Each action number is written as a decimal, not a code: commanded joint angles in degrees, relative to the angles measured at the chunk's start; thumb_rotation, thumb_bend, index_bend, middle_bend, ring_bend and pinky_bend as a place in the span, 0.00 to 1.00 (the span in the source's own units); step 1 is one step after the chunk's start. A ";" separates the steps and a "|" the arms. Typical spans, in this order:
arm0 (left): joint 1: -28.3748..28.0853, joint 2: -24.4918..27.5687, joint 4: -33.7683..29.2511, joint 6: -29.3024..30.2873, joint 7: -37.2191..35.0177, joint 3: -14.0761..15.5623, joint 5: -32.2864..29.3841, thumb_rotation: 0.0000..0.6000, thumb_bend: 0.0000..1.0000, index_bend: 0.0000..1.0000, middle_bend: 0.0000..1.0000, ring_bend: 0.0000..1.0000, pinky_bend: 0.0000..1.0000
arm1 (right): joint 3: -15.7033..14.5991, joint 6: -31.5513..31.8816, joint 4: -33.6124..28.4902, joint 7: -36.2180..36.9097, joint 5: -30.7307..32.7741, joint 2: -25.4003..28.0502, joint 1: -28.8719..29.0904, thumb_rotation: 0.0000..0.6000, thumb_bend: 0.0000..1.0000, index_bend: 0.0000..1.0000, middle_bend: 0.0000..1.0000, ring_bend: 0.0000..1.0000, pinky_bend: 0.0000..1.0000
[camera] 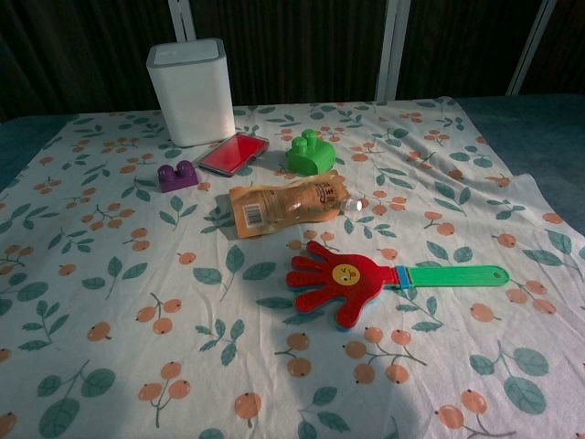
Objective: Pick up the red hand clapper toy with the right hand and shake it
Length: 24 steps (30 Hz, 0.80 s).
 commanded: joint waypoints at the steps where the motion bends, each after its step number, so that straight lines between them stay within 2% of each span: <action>1: -0.35 0.92 -0.42 -0.91 -3.00 0.65 0.91 1.00 0.42 0.00 0.00 0.00 0.08 | 0.11 -0.12 0.02 0.42 -0.06 -0.01 0.12 0.65 0.05 0.00 0.00 0.00 0.00; 8: -0.11 0.64 0.41 0.23 -3.24 0.53 1.74 1.00 0.42 0.00 0.00 0.00 0.08 | 0.20 -1.13 1.29 2.38 -0.99 -1.23 1.14 0.65 0.05 0.00 0.00 0.00 0.00; 11: 0.05 0.84 0.20 0.51 -4.50 0.46 1.65 1.00 0.42 0.00 0.00 0.00 0.10 | 1.13 -3.46 3.86 3.50 -1.76 -3.74 3.72 0.70 0.09 0.02 0.00 0.00 0.00; 14: 0.25 1.09 0.23 1.19 -5.39 0.38 1.92 1.00 0.42 0.00 0.00 0.00 0.10 | 1.87 -8.82 5.25 3.48 -1.02 -4.61 7.13 0.79 0.11 0.13 0.00 0.00 0.00; 18: 0.45 1.11 0.22 1.12 -5.19 0.26 1.38 1.00 0.42 0.00 0.00 0.00 0.10 | 2.10 -18.61 2.93 3.84 2.82 -6.05 11.31 0.88 0.18 0.29 0.00 0.00 0.00; 21: 0.36 1.35 -0.10 0.52 -5.51 0.34 1.11 1.00 0.42 0.00 0.00 0.00 0.11 | 3.04 -25.21 1.07 -1.17 7.64 -7.07 13.81 0.92 0.20 0.37 0.00 0.00 0.00; 24: 0.37 1.56 -0.12 0.24 -5.70 0.46 1.11 1.00 0.42 0.00 0.00 0.00 0.11 | 4.48 -28.22 -0.05 -4.28 11.61 -8.96 15.43 0.99 0.20 0.42 0.00 0.00 0.00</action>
